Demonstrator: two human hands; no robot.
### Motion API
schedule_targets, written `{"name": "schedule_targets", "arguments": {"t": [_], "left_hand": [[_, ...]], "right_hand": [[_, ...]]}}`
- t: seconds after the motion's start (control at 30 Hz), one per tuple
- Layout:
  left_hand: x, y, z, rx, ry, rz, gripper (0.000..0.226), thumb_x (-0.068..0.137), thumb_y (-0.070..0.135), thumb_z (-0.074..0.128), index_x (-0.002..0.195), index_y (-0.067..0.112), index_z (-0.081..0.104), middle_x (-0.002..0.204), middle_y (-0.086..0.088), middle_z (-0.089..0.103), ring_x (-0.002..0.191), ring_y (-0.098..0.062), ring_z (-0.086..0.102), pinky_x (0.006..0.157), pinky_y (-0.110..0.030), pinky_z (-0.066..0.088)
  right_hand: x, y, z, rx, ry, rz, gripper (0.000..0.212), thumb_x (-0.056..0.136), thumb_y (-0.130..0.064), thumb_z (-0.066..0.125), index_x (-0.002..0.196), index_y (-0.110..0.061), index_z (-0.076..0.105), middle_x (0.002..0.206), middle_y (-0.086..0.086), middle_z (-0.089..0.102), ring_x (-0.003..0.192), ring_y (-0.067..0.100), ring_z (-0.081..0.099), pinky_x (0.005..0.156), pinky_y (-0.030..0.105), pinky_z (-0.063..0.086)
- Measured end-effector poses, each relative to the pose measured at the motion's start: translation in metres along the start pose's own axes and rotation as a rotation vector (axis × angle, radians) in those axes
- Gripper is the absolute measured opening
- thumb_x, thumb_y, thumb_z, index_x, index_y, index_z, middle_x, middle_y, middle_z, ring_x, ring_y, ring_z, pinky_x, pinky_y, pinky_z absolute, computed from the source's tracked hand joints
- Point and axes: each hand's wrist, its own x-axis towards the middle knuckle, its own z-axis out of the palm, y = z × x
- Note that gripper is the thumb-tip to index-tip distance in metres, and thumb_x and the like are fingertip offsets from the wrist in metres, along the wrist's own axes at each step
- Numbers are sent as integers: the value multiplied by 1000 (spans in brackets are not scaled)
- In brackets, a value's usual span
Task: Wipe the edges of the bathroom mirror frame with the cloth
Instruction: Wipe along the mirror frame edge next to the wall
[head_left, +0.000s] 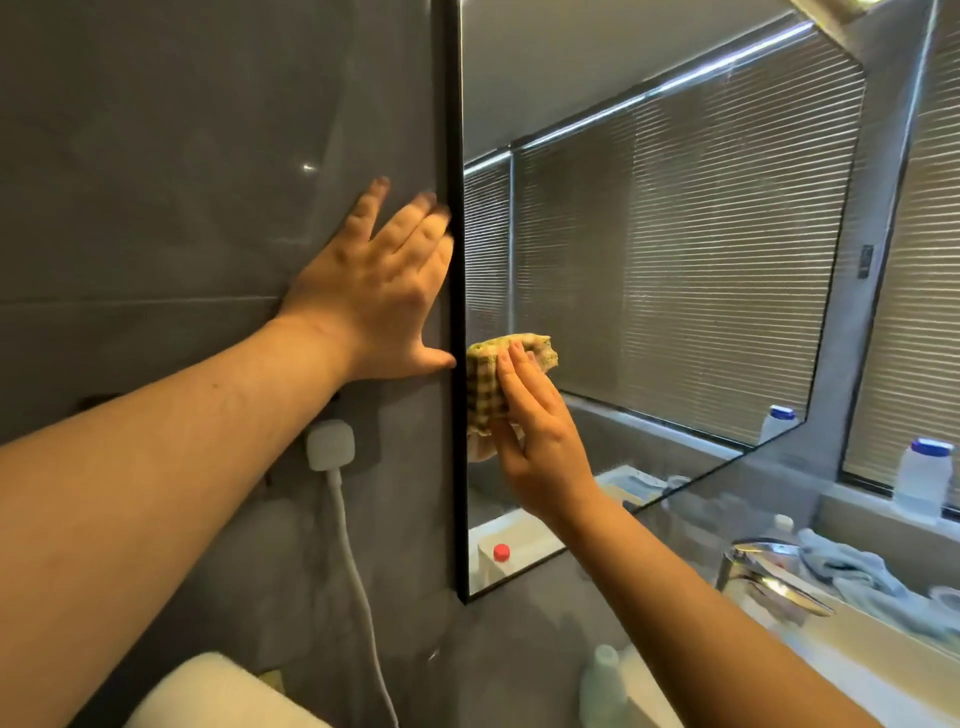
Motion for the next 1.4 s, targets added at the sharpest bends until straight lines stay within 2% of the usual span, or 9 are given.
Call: {"name": "schedule_targets", "arguments": {"t": [0.1, 0.17, 0.37, 0.57, 0.77, 0.9, 1.07, 1.2, 1.4], "left_hand": [[6, 1, 2, 77, -65, -92, 131, 64, 94, 12, 150, -2, -9, 161, -20, -9, 149, -33, -11, 118, -54, -11], [8, 4, 2, 87, -81, -93, 130, 63, 95, 8, 145, -2, -20, 160, -20, -16, 148, -34, -17, 116, -53, -16], [5, 3, -2, 21, -49, -79, 132, 61, 95, 20, 152, 1, 7, 162, -18, 4, 150, -31, 0, 120, -53, -3], [3, 3, -5, -7, -32, -62, 129, 62, 93, 33, 151, 0, 20, 161, -18, 15, 150, -30, 8, 121, -52, 1], [3, 3, -2, 2, 6, -62, 128, 63, 92, 38, 150, -1, 22, 160, -19, 17, 149, -31, 11, 121, -52, 1], [3, 2, -1, 14, 12, -49, 129, 62, 93, 36, 149, -1, 24, 159, -19, 19, 149, -31, 12, 120, -53, 3], [2, 2, -3, 15, 3, -52, 129, 62, 94, 33, 149, -1, 23, 159, -19, 18, 149, -30, 11, 120, -53, 4], [1, 3, -5, 19, 2, -51, 129, 63, 94, 31, 150, 0, 18, 161, -18, 14, 150, -30, 9, 120, -53, -1], [0, 3, -4, 17, 10, -44, 128, 64, 94, 30, 151, 0, 18, 161, -17, 15, 150, -30, 10, 121, -52, 3]], "right_hand": [[-27, 2, 7, -17, 10, 11, 67, 87, -4, 59, 150, -7, 36, 158, 7, 30, 149, 19, 23, 122, 31, 20], [-46, 3, 13, -16, 18, 45, 71, 86, -3, 62, 150, -9, 32, 158, 4, 30, 149, 18, 24, 121, 31, 23], [-109, -4, 40, 20, 61, 166, 66, 86, -10, 61, 148, -4, 38, 156, 1, 32, 148, 11, 24, 121, 25, 20], [-143, -19, 59, 134, 26, 371, 64, 90, -26, 44, 151, -19, 25, 159, -6, 23, 149, 1, 11, 121, 20, 9], [-141, 27, 54, 213, 212, 849, 59, 99, -8, 43, 155, -9, 23, 163, 1, 18, 150, 8, 11, 119, 18, 6], [-126, 54, 40, 198, 222, 1033, 58, 103, -15, 39, 157, -12, 17, 165, 3, 15, 151, 17, 15, 122, 29, 11], [-130, 28, 45, 224, 167, 1011, 61, 104, -16, 39, 158, -12, 11, 165, 1, 8, 151, 13, 8, 118, 22, 6], [-151, -21, 62, 262, 97, 916, 66, 102, -17, 48, 157, -17, 12, 164, -7, 9, 145, -2, 4, 117, 16, 5], [-157, -69, 85, 381, 161, 952, 65, 101, -17, 52, 156, -17, 17, 163, -9, 13, 144, -5, 6, 113, 11, 5]]}}
